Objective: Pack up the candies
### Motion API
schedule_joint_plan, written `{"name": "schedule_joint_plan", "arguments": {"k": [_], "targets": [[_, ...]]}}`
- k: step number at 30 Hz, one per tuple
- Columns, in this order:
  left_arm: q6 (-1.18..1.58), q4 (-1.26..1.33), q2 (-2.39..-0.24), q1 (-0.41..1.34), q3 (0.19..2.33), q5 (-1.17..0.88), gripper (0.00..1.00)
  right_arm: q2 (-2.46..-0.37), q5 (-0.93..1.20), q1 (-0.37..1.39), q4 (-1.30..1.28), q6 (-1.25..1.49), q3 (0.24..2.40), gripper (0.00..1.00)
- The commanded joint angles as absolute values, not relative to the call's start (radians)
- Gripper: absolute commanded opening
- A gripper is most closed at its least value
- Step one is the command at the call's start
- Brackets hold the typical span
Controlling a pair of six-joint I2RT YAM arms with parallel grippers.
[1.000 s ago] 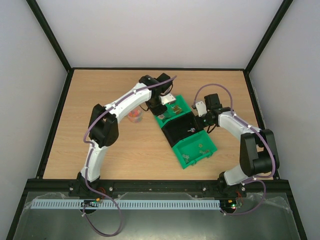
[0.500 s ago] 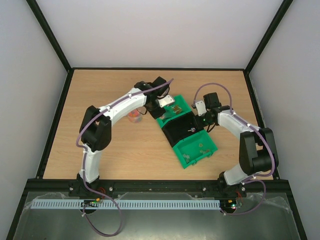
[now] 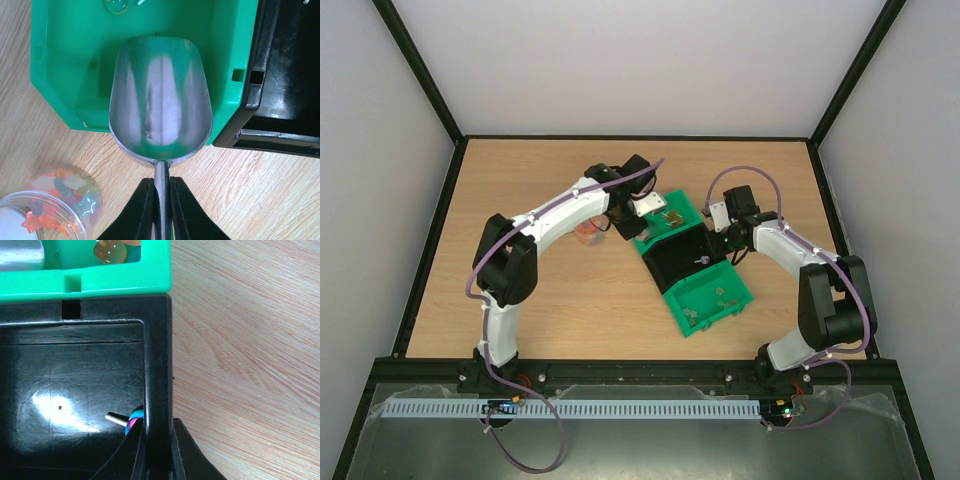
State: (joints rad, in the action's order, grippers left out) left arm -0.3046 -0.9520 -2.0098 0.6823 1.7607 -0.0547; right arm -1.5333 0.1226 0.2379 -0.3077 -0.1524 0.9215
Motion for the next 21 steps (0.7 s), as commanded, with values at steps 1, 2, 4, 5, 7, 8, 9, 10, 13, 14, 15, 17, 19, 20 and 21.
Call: {"name": "schedule_joint_plan", "arguments": {"k": [1,2,4,5,7,8,9,10,13,14,15,17,19,20,21], "targets": [[-0.261,-1.074,-2.043,0.664,1.755,-0.051,0.02,-1.524,0.051,0.229,-0.340,-0.104,0.911,0.01],[-0.252,-1.065,-2.048,0.662,1.758,-0.053,0.02,-1.519,0.056,0.229,-0.339,-0.106,0.910,0.01],[-0.233,-1.045,-2.060,0.661,1.765,-0.058,0.02,-1.515,0.068,0.230,-0.339,-0.106,0.905,0.01],[-0.221,-1.026,-2.063,0.661,1.766,-0.064,0.02,-1.513,0.073,0.230,-0.339,-0.107,0.903,0.01],[-0.193,-0.990,-2.072,0.661,1.764,-0.086,0.02,-1.513,0.082,0.230,-0.338,-0.111,0.900,0.01],[-0.180,-0.974,-2.082,0.661,1.763,-0.095,0.02,-1.513,0.090,0.230,-0.337,-0.116,0.899,0.01],[-0.172,-0.962,-2.093,0.662,1.764,-0.098,0.02,-1.512,0.094,0.230,-0.337,-0.120,0.900,0.01],[-0.163,-0.951,-2.106,0.663,1.767,-0.096,0.02,-1.511,0.096,0.230,-0.337,-0.123,0.901,0.01],[-0.159,-0.931,-2.146,0.663,1.780,-0.095,0.02,-1.510,0.114,0.231,-0.341,-0.140,0.905,0.01],[-0.159,-0.931,-2.158,0.663,1.785,-0.093,0.02,-1.507,0.123,0.230,-0.341,-0.148,0.904,0.01],[-0.163,-0.930,-2.170,0.663,1.789,-0.088,0.02,-1.503,0.135,0.230,-0.339,-0.157,0.901,0.01],[-0.169,-0.930,-2.190,0.663,1.795,-0.076,0.02,-1.498,0.152,0.231,-0.335,-0.174,0.895,0.01],[-0.175,-0.928,-2.206,0.663,1.797,-0.065,0.02,-1.496,0.166,0.231,-0.335,-0.193,0.890,0.01],[-0.177,-0.928,-2.214,0.662,1.798,-0.065,0.02,-1.495,0.168,0.230,-0.333,-0.201,0.888,0.01],[-0.180,-0.926,-2.221,0.663,1.798,-0.065,0.02,-1.493,0.171,0.230,-0.330,-0.208,0.888,0.01]]}}
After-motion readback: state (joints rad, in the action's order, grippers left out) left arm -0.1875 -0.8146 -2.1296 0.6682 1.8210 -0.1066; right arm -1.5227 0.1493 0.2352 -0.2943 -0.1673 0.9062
